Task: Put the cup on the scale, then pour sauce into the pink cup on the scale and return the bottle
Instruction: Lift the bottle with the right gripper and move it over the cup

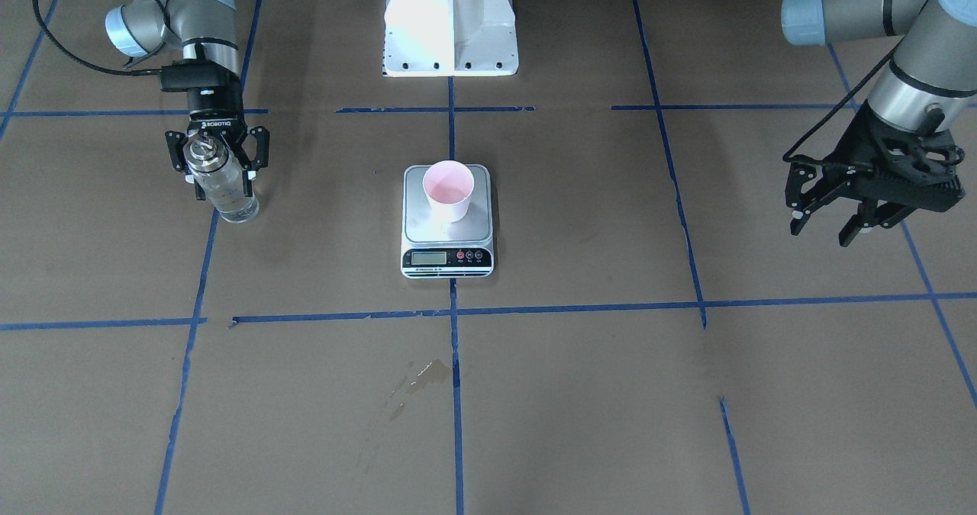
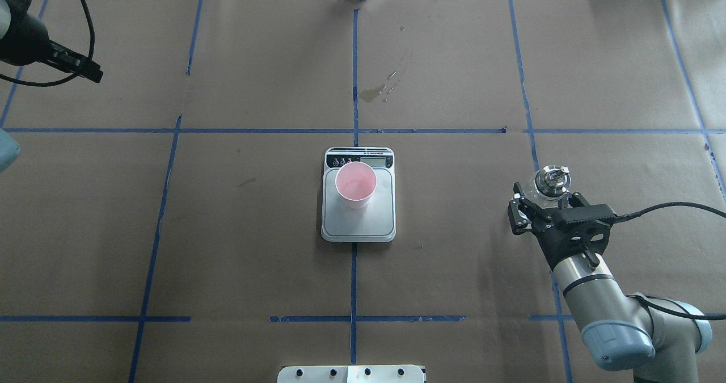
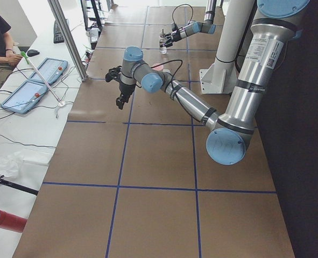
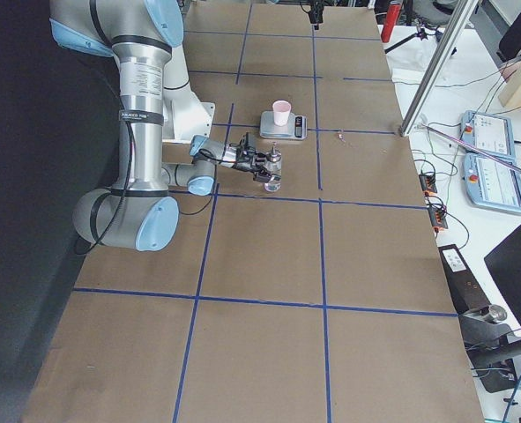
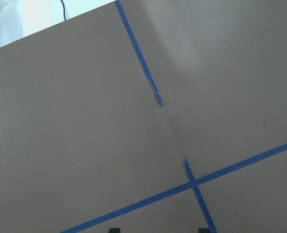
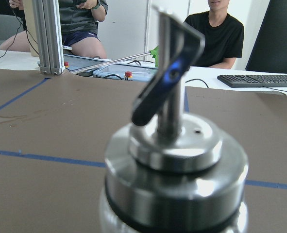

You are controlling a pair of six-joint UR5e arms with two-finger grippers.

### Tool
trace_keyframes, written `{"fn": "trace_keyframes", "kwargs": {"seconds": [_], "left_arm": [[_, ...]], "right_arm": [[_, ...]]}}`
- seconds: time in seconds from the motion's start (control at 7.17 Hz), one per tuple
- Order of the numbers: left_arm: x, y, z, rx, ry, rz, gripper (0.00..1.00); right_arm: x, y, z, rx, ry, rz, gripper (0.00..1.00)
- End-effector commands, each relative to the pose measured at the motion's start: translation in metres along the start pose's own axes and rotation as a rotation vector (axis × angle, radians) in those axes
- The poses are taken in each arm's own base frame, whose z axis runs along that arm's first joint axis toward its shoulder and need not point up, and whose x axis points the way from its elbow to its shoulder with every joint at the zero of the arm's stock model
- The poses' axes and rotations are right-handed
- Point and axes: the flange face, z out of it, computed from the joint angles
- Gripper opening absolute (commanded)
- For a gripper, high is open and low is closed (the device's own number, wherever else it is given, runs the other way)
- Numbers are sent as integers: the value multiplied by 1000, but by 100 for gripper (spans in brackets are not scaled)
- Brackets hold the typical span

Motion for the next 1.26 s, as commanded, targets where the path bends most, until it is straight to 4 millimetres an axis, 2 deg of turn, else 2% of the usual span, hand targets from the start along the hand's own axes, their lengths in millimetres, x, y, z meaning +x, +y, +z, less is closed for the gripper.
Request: {"fn": "trace_keyframes", "kwargs": {"seconds": [0.0,0.28,0.42,0.56,0.7,0.84,1.12], "left_arm": [[0,0,-1,0,1,-11,62],[2,2,-1,-12,28,-11,62],[1,5,1,-18,29,-14,62],[0,5,2,-21,28,-16,62],[-1,7,3,-24,28,-17,62],[-4,11,6,-34,30,-20,62],[-3,12,6,-45,52,-20,62]], "right_arm": [[-8,-16,2,14,14,-88,0],[-70,-46,21,6,82,-194,0],[-105,-70,22,-6,118,-239,0],[-113,-73,21,-12,130,-264,0],[-132,-76,24,-37,164,-344,0],[-182,-106,21,-58,169,-450,0],[-188,-100,22,-100,202,-558,0]]}}
